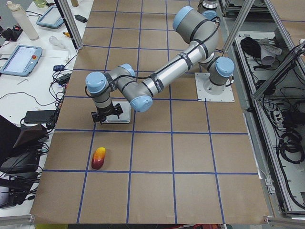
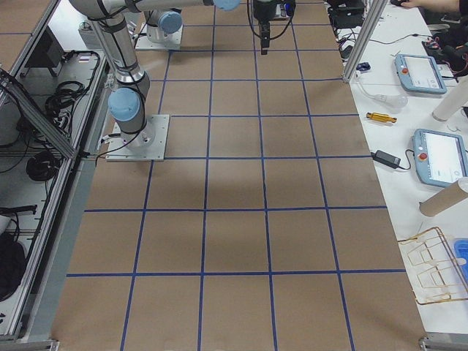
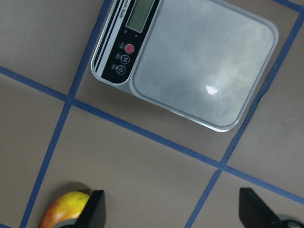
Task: Weigh mango
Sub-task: 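Reach the left gripper past the scale and lower it onto the mango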
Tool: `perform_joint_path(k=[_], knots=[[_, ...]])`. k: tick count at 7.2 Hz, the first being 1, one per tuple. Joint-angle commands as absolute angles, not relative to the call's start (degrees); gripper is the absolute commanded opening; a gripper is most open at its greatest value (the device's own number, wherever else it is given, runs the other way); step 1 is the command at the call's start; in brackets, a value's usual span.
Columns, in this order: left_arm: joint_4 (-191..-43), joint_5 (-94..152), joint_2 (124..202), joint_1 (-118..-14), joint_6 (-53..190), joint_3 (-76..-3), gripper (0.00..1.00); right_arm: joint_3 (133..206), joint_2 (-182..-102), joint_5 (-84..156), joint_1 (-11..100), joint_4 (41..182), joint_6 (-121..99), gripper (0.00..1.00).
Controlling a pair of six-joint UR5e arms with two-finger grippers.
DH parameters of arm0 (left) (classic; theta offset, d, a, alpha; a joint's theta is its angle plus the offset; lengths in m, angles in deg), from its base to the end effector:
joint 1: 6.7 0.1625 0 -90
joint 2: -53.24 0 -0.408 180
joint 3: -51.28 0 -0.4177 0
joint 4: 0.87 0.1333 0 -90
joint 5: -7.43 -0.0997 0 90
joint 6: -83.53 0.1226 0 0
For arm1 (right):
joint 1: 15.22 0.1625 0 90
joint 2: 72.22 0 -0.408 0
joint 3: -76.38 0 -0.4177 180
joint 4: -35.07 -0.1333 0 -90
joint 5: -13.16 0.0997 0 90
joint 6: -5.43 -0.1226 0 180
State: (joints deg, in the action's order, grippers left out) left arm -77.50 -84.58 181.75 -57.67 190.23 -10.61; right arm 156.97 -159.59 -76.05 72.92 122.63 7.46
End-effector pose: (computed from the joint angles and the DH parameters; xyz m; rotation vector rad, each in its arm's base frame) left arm 0.3852 -0.6800 0.2892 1.7147 2.5605 0.0281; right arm 0.1173 -0.5463 0.5047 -0.0055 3.1281 -0.1192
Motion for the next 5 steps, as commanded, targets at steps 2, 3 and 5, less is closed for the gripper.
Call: perform_joint_path(k=[2, 3, 5], knots=[[-78.21, -83.98, 192.08, -53.74, 200.57, 3.43, 1.00, 156.97, -159.58, -76.05, 72.93, 122.61, 7.46, 1.00], [-78.21, -82.76, 193.58, -52.07, 203.56, 5.29, 1.00, 156.97, -159.58, -76.05, 72.93, 122.61, 7.46, 1.00], [-78.21, -82.05, 195.43, -51.09, 205.60, 7.06, 1.00, 156.97, -159.58, -76.05, 72.84, 122.61, 7.46, 1.00]])
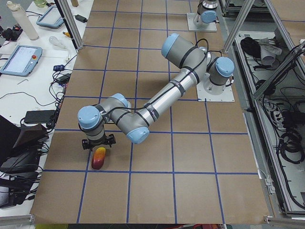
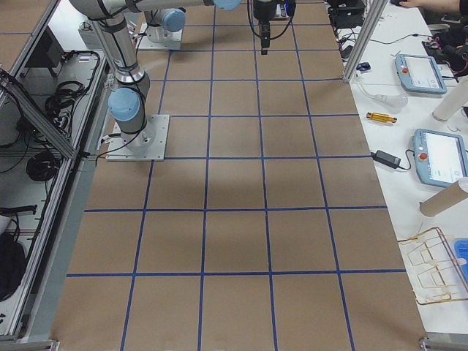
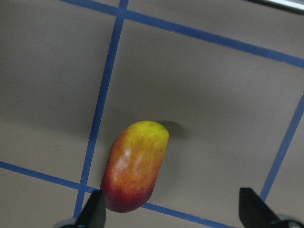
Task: Weigh mango
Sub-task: 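Reach the left gripper past the scale and lower it onto the mango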
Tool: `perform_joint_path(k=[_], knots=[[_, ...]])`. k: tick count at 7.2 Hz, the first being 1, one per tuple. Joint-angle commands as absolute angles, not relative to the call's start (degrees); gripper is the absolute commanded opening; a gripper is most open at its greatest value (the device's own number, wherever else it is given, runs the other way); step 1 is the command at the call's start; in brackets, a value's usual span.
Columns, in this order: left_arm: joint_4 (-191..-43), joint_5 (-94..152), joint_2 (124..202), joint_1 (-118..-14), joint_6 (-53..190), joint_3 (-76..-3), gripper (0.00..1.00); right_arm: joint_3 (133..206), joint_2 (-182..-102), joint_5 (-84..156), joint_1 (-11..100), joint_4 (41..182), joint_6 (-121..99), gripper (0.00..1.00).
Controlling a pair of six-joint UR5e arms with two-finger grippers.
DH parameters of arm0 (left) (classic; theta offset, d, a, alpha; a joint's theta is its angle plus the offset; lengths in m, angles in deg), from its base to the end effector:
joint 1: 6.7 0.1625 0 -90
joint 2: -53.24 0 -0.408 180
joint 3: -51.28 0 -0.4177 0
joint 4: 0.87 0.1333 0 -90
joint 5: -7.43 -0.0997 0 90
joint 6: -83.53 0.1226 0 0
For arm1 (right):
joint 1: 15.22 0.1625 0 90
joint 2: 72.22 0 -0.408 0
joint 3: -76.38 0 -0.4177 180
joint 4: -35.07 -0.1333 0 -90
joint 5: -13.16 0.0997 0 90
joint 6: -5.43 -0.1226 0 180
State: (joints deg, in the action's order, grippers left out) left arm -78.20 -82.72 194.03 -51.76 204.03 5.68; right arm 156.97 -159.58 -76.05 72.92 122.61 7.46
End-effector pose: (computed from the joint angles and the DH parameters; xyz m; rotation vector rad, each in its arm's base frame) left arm 0.5019 -0.6912 0.2630 1.8576 2.3969 -0.0171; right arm 0.1173 -0.5463 0.5046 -0.0055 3.1281 -0.1184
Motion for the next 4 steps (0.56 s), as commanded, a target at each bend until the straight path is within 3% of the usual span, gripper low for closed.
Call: perform_joint_path(k=[1, 4], knots=[[-78.12, -81.00, 196.58, -50.57, 206.65, 7.42, 1.00, 156.97, -159.58, -76.05, 72.93, 122.61, 7.46, 1.00], [-78.12, -80.37, 200.35, -50.03, 210.86, 13.02, 0.98, 156.97, -159.67, -76.05, 72.84, 122.61, 7.46, 1.00]])
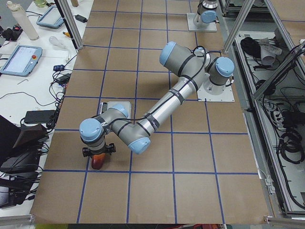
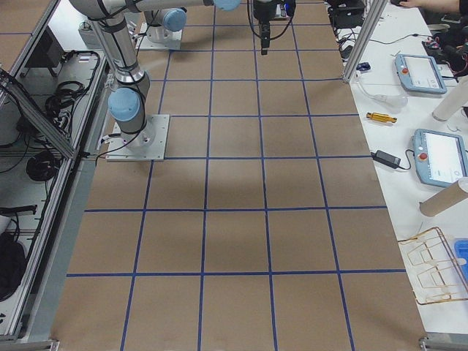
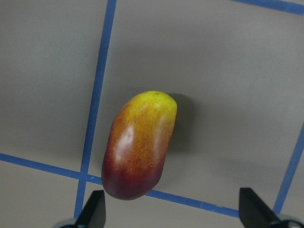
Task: Weigh mango
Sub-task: 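Reach the left gripper past the scale and lower it onto the mango, then close the left gripper on the mango and lift it off the table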
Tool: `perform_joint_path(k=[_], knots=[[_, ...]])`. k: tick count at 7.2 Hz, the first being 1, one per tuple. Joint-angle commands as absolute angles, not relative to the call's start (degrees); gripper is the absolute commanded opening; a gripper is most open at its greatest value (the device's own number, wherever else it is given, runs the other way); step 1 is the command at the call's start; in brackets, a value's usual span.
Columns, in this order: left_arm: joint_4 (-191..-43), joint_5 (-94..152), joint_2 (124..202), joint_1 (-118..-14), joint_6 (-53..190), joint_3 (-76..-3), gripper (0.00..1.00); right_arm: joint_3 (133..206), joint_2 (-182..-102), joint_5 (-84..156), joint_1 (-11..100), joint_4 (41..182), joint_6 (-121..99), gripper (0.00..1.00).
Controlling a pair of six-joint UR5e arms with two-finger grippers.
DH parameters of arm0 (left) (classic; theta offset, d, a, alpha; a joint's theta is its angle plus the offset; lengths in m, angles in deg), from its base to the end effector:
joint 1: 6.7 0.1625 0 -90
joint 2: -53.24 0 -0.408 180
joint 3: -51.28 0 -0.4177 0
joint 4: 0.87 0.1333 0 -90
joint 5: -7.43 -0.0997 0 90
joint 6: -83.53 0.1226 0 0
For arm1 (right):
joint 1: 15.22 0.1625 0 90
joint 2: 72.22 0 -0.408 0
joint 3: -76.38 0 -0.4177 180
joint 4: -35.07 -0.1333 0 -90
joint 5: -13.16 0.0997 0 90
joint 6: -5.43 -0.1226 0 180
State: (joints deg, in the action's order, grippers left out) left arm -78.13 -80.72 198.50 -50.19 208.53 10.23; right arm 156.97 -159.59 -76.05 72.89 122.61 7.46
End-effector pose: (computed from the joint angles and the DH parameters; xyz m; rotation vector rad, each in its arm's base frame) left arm 0.5318 -0.6937 0.2385 1.9199 2.3460 -0.0614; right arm 0.1170 -0.5463 0.5047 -0.0046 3.1281 -0.1187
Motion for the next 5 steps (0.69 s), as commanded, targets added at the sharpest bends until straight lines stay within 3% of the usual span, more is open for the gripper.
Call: perform_joint_path(k=[1, 5], knots=[[-78.21, -78.89, 202.11, -50.03, 212.01, 14.61, 0.96, 156.97, -159.58, -76.05, 72.93, 122.61, 7.46, 1.00], [-78.12, -75.80, 205.63, -50.03, 214.13, 14.71, 0.96, 156.97, -159.58, -75.97, 72.93, 122.61, 7.46, 1.00]])
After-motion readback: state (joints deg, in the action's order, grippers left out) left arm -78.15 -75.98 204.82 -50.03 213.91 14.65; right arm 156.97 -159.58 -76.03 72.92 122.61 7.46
